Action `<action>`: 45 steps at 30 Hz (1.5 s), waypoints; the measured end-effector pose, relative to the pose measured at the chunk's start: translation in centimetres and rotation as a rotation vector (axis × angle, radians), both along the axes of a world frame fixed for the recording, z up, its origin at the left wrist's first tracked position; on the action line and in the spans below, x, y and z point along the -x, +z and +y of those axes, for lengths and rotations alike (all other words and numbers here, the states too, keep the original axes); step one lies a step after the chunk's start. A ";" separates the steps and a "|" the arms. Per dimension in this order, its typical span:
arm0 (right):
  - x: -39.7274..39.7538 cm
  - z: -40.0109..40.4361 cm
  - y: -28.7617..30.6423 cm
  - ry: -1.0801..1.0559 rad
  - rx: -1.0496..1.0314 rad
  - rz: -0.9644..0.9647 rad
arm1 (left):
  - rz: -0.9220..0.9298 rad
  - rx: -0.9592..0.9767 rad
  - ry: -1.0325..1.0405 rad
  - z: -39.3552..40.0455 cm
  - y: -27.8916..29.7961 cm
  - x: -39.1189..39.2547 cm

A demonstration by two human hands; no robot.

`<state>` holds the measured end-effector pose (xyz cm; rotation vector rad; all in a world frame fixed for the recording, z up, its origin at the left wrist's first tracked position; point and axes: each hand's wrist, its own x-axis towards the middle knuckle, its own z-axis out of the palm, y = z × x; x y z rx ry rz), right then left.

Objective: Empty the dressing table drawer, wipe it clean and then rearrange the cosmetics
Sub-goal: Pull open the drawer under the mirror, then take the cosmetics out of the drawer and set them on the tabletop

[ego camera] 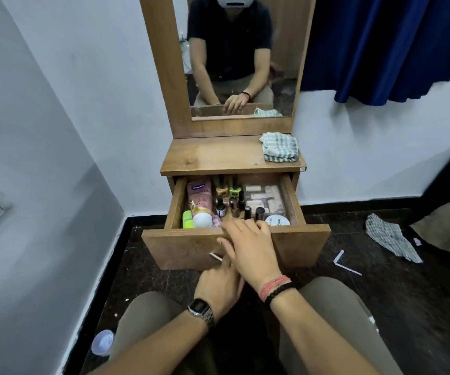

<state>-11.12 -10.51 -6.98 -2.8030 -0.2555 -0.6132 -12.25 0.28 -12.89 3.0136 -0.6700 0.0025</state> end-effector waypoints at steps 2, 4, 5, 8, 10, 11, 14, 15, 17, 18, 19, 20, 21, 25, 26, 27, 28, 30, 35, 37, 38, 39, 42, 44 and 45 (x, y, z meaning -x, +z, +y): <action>0.9 0.2 0.0 -0.006 0.002 -0.016 | -0.014 -0.052 -0.059 0.5 0.4 0.4; 1.7 0.5 0.0 -0.012 -0.014 -0.011 | -0.031 -0.103 -0.108 0.9 0.7 0.7; 2.2 0.6 0.0 -0.012 -0.022 -0.002 | -0.036 -0.111 -0.126 1.0 0.9 1.0; 3.3 0.8 -0.1 -0.006 -0.020 0.024 | -0.027 -0.077 -0.174 1.1 0.9 2.3; 3.9 0.8 -0.1 -0.010 -0.017 0.026 | -0.007 -0.061 -0.165 1.0 1.2 3.2; 4.2 0.8 0.0 -0.011 -0.018 0.026 | -0.002 -0.062 -0.141 0.9 1.1 3.5; 4.7 1.0 0.1 -0.004 -0.024 0.059 | -0.018 -0.107 -0.077 0.9 0.5 4.2; 4.9 1.1 0.2 0.000 -0.024 0.085 | -0.005 -0.125 -0.064 0.9 0.5 4.5; 5.1 1.2 0.2 0.013 -0.021 0.138 | 0.023 -0.129 -0.029 0.5 0.6 5.2; 5.1 1.2 0.3 0.021 -0.022 0.152 | 0.041 -0.118 -0.005 0.3 0.7 5.5; 5.1 1.1 0.4 0.026 -0.028 0.162 | 0.056 -0.109 0.012 0.1 0.7 5.8; 5.0 1.0 0.6 0.034 -0.040 0.173 | 0.068 -0.111 0.024 -0.1 0.9 6.0; 4.8 1.0 0.7 0.043 -0.051 0.186 | 0.082 -0.121 0.031 -0.4 1.1 6.2; 4.3 0.8 1.2 0.078 -0.062 0.238 | 0.139 -0.171 0.057 -0.8 2.2 6.3; 4.2 0.7 1.3 0.085 -0.065 0.245 | 0.149 -0.172 0.061 -0.8 2.6 6.3; 4.1 0.6 1.3 0.095 -0.067 0.246 | 0.157 -0.168 0.064 -0.6 3.1 6.3; 3.9 0.5 1.4 0.105 -0.069 0.246 | 0.173 -0.165 0.063 -0.5 3.8 6.4; 3.5 0.2 1.6 0.125 -0.078 0.251 | 0.202 -0.211 0.041 -0.2 5.9 7.0; 3.3 -0.7 1.8 0.188 -0.124 0.236 | 0.224 -0.139 0.003 0.7 15.6 6.2; 3.4 -0.5 1.9 0.164 -0.159 0.213 | 0.158 0.094 0.020 0.5 19.0 4.0; 3.3 -0.4 1.9 0.153 -0.165 0.204 | 0.090 0.210 0.013 -0.2 20.2 2.7; 3.3 -0.3 1.8 0.149 -0.162 0.197 | 0.049 0.295 0.010 -1.2 20.9 1.1; 3.3 -0.4 1.6 0.148 -0.179 0.181 | 0.056 0.273 0.033 -4.9 19.9 -4.7; 3.2 -0.3 1.5 0.153 -0.175 0.175 | 0.089 0.130 0.051 -6.8 17.8 -8.4; 3.1 -0.3 1.5 0.156 -0.169 0.172 | 0.091 0.067 0.055 -7.5 16.8 -9.7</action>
